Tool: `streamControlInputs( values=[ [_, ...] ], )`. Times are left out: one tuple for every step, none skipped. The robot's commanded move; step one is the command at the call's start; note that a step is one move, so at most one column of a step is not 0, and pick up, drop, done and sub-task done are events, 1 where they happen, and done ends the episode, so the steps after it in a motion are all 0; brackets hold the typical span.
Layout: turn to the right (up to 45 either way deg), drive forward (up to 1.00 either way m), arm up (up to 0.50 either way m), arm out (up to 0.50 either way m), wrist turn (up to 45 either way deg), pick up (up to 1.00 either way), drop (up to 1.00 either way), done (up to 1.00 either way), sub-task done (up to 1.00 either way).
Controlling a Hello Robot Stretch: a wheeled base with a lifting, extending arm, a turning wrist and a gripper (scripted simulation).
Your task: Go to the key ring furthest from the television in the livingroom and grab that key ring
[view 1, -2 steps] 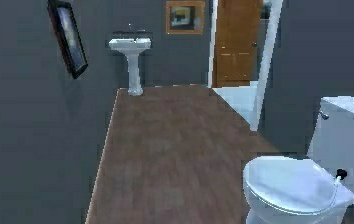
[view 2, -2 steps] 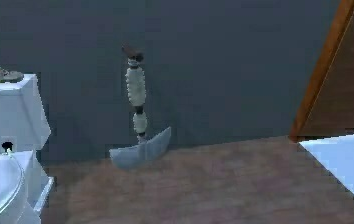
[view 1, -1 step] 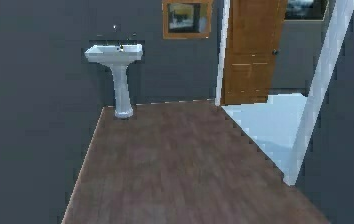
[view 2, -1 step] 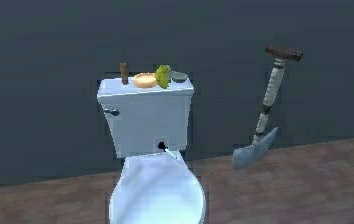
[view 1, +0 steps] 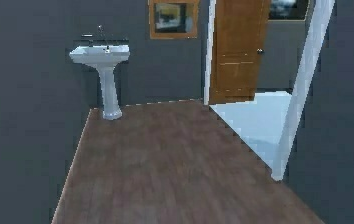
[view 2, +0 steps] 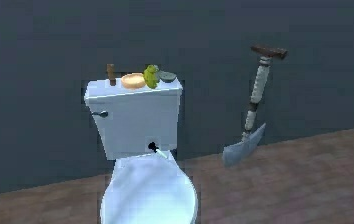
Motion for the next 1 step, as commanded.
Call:
streamControlInputs(
  values=[
    [0.0,0.2,0.0,0.0,0.0,0.0,0.0,0.0,0.0]
  ],
)
